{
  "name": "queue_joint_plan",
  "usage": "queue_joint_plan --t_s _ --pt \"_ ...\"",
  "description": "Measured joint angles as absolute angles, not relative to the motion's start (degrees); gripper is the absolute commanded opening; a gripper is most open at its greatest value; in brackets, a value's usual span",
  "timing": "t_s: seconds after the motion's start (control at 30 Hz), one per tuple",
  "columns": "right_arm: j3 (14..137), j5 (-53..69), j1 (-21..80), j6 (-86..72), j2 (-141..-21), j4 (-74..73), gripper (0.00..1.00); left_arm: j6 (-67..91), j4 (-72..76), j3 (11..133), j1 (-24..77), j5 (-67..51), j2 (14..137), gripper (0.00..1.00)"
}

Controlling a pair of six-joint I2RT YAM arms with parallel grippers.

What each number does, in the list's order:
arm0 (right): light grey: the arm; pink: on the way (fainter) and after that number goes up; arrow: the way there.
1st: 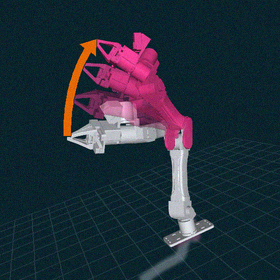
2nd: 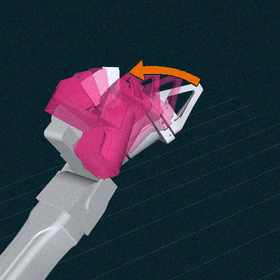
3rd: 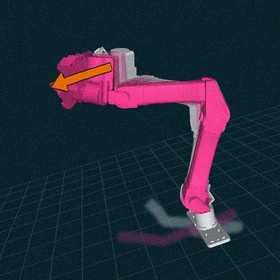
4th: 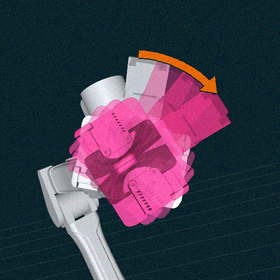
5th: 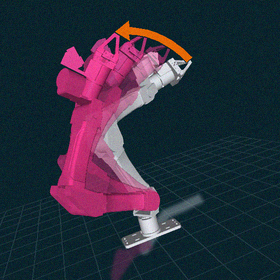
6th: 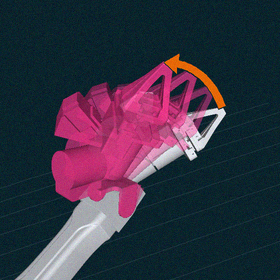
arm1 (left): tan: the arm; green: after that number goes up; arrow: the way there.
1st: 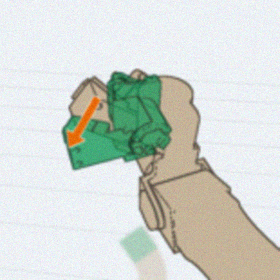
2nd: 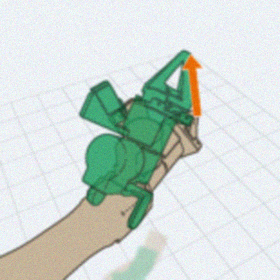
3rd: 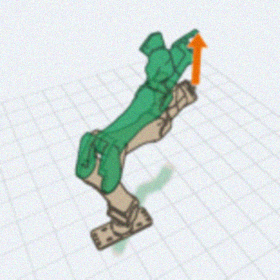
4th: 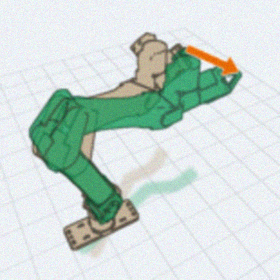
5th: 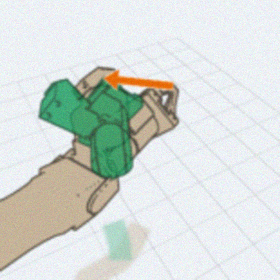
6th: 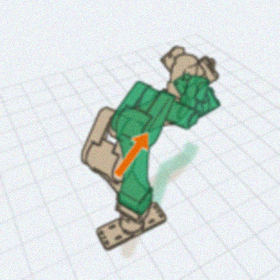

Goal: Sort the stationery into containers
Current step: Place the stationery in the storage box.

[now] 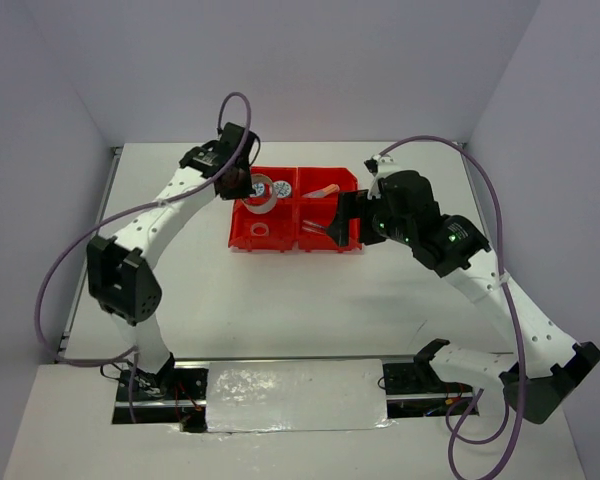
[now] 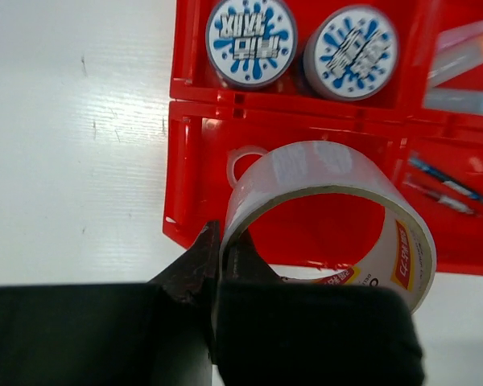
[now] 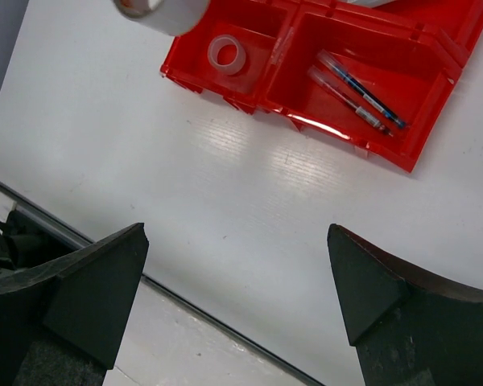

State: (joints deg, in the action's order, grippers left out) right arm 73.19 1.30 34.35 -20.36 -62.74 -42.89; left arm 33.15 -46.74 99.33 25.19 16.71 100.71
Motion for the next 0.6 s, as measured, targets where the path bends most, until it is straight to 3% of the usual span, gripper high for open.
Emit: queue_joint_plan --t_s 0.33,0.6 --pt "73.06 1.96 34.33 -20.71 -61.80 -42.92 1.00 31.64 -47.99 99.24 24.56 16.16 108.92 0.00" --pt "72.84 1.93 34.30 -21.19 -61.21 -42.92 1.00 31.77 -44.69 94.37 24.23 15.14 110.13 0.08"
